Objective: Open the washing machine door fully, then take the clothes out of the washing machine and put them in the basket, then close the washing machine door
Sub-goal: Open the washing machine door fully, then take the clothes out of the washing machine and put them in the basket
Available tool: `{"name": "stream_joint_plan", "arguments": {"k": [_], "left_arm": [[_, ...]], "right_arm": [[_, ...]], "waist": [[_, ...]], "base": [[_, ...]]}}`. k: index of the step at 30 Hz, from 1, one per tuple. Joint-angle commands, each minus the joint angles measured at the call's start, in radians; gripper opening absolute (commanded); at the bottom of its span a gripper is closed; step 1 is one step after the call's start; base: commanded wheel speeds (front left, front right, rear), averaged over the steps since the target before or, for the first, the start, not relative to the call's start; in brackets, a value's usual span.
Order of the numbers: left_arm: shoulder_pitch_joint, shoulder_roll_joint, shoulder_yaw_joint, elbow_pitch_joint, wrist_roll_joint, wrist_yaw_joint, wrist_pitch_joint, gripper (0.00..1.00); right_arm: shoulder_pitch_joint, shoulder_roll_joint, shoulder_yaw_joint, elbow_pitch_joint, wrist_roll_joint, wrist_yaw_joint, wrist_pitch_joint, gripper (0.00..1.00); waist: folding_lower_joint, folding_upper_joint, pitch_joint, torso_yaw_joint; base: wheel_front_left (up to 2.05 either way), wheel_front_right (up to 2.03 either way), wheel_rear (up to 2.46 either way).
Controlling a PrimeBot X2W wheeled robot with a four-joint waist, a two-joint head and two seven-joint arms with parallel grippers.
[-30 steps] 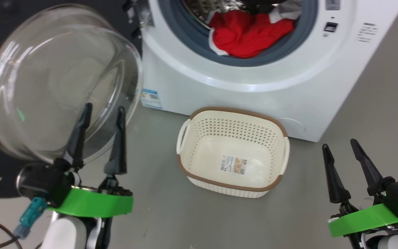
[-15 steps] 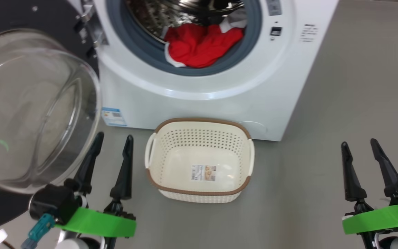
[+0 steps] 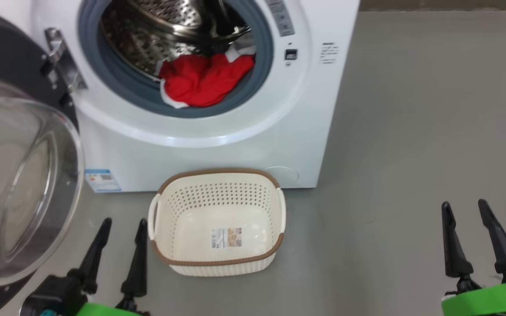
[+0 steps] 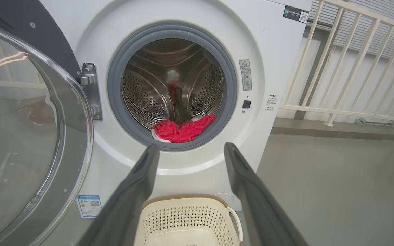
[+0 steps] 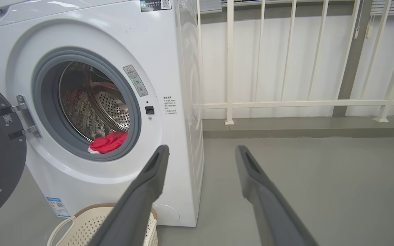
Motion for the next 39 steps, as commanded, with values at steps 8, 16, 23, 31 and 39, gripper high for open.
{"name": "stream_joint_plan", "arguments": {"k": [8,16,23,31,39], "left_arm": [[0.061,0.034,0.039,-0.055,0.011,0.035,0.021,1.0],[0.092,0.043,0.044,-0.094,0.01,0.051,0.03,1.0],[0.104,0.044,0.038,-0.113,0.008,0.061,0.046,1.0],[0.112,0.039,0.027,-0.119,0.0,0.068,0.061,1.0],[0.11,0.045,0.013,-0.125,0.004,0.073,0.078,1.0]], "right_arm": [[0.054,-0.014,0.012,-0.06,-0.034,0.0,-0.016,1.0],[0.068,-0.014,0.007,-0.076,-0.042,0.0,-0.005,1.0],[0.078,-0.014,-0.001,-0.086,-0.045,0.0,0.003,1.0],[0.078,-0.014,0.003,-0.088,-0.046,0.0,0.008,1.0],[0.078,-0.014,0.005,-0.086,-0.044,0.0,0.01,1.0]], "waist": [[0.0,0.0,-0.066,-0.056],[0.0,0.0,-0.082,-0.068],[0.0,0.0,-0.085,-0.066],[0.0,0.0,-0.087,-0.056],[0.0,0.0,-0.09,-0.044]], "base": [[0.0,0.0,0.0],[0.0,0.0,0.0],[0.0,0.0,0.0],[0.01,-0.01,0.0],[0.69,-0.69,0.0]]}}
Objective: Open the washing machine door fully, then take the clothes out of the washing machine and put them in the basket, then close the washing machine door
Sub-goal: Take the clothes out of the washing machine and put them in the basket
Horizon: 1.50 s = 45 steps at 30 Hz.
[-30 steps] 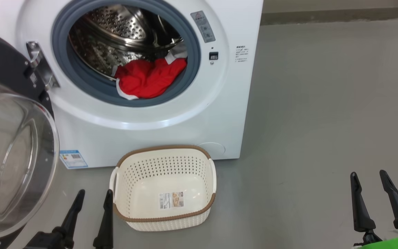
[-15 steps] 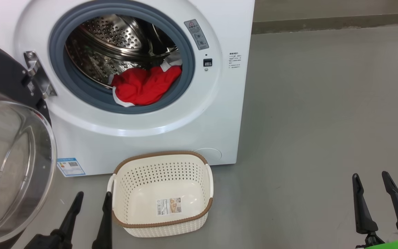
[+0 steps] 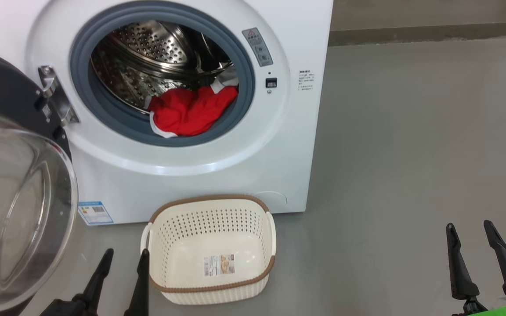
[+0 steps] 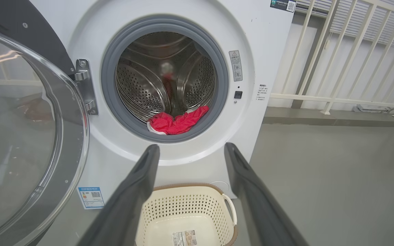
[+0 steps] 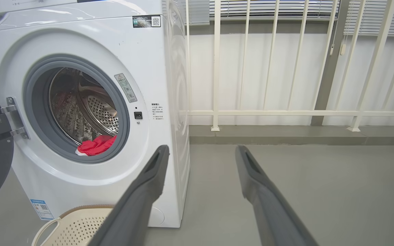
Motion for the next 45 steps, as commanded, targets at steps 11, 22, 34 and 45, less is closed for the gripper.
{"name": "stream_joint_plan", "arguments": {"k": [11,22,34,45], "left_arm": [[-0.025,0.012,0.029,-0.054,-0.007,0.015,-0.016,1.0],[-0.024,0.014,0.014,-0.066,0.005,0.026,-0.023,1.0],[-0.023,0.02,-0.002,-0.068,0.021,0.041,-0.025,1.0],[-0.025,0.018,-0.003,-0.077,0.025,0.063,-0.033,1.0]], "right_arm": [[-0.03,-0.017,0.03,-0.012,0.005,0.0,-0.003,1.0],[-0.031,-0.017,0.027,-0.008,0.004,0.0,-0.005,1.0],[-0.029,-0.017,0.03,-0.006,0.008,0.0,-0.01,1.0],[-0.034,-0.017,0.032,-0.013,0.01,0.0,-0.008,1.0]], "waist": [[-0.0001,0.0,-0.003,0.012],[-0.0001,0.0,-0.004,0.019],[-0.0001,0.0,-0.002,0.026],[-0.0001,0.0,0.029,0.033]], "base": [[1.55,-1.55,0.0],[0.5,-0.5,0.0],[0.0,0.0,0.0],[0.0,0.0,0.0]]}}
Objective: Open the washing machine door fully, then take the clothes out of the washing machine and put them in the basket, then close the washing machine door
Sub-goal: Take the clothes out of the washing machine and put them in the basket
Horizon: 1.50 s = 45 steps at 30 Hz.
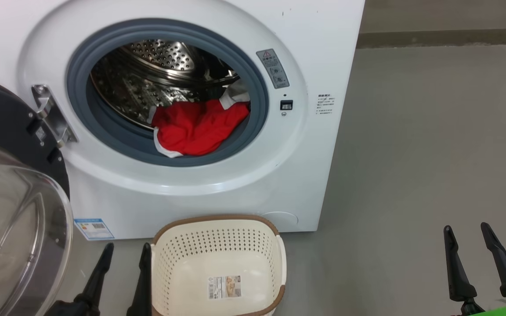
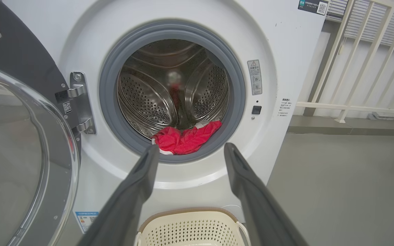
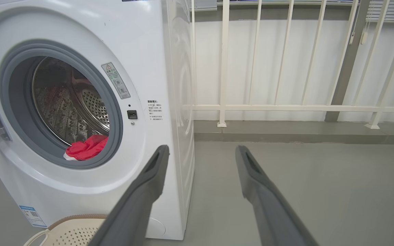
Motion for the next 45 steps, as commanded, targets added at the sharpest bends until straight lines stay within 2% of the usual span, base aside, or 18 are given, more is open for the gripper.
{"name": "stream_joint_plan", "arguments": {"k": [1,6,22,45], "left_arm": [[-0.028,0.009,0.034,-0.034,0.009,0.014,-0.013,1.0],[-0.057,-0.003,0.039,-0.042,0.004,0.033,-0.018,1.0],[-0.236,-0.005,0.03,-0.005,0.006,0.042,-0.012,1.0],[-0.703,0.038,0.002,0.316,0.05,0.015,-0.028,1.0]], "right_arm": [[-0.035,-0.017,0.027,-0.028,0.01,0.0,-0.008,1.0],[-0.053,-0.017,0.034,-0.032,0.009,0.0,-0.01,1.0],[-0.144,-0.017,0.046,-0.029,0.018,0.0,-0.021,1.0],[-0.229,-0.017,0.091,-0.004,0.016,0.0,-0.033,1.0]], "waist": [[0.0,0.0,0.013,0.005],[0.0,0.0,0.066,0.016],[0.0,0.0,0.243,0.013],[0.0,0.0,0.39,-0.032]], "base": [[0.0,0.0,0.0],[0.0,0.0,0.0],[0.0,0.0,0.0],[0.0,0.0,0.0]]}}
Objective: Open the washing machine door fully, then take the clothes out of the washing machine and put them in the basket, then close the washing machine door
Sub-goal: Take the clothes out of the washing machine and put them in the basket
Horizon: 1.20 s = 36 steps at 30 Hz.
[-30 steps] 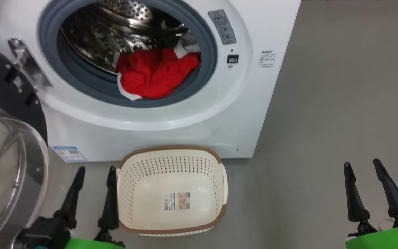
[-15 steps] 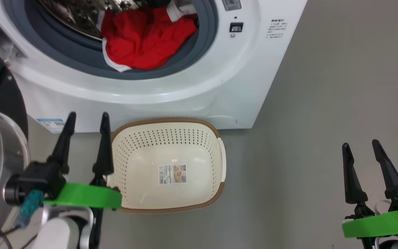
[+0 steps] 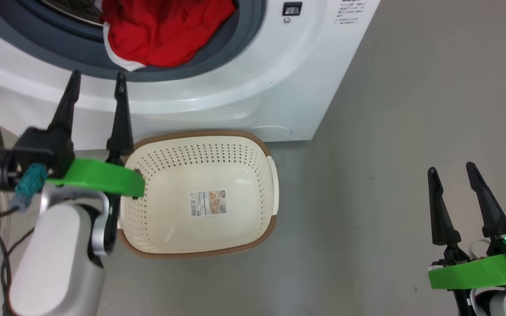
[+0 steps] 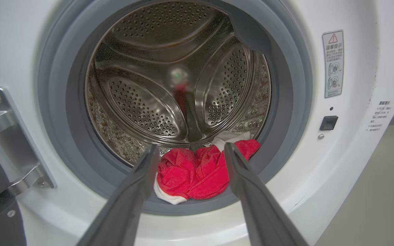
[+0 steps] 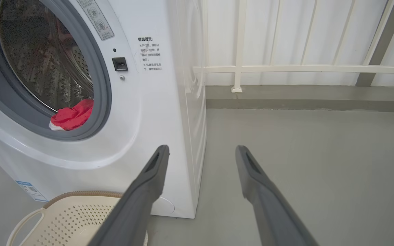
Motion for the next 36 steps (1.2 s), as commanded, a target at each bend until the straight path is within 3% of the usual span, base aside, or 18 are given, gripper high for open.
{"name": "stream_joint_plan", "arguments": {"k": [1,14,36], "left_arm": [[-0.043,0.035,0.022,-0.004,0.01,-0.011,-0.012,1.0],[-0.29,0.033,-0.008,0.298,0.011,-0.051,-0.023,1.0],[-0.699,0.094,-0.022,0.72,0.004,-0.074,0.117,1.0]], "right_arm": [[-0.021,-0.015,0.026,-0.024,-0.004,0.0,-0.006,1.0],[-0.047,-0.015,0.037,-0.031,-0.005,0.0,-0.006,1.0],[-0.116,-0.015,0.081,-0.019,-0.001,0.0,-0.006,1.0]], "waist": [[0.0,0.0,0.015,-0.011],[0.0,0.0,0.085,-0.044],[0.0,0.0,0.221,-0.134]], "base": [[0.0,0.0,0.0],[0.0,0.0,0.0],[0.0,0.0,0.0]]}}
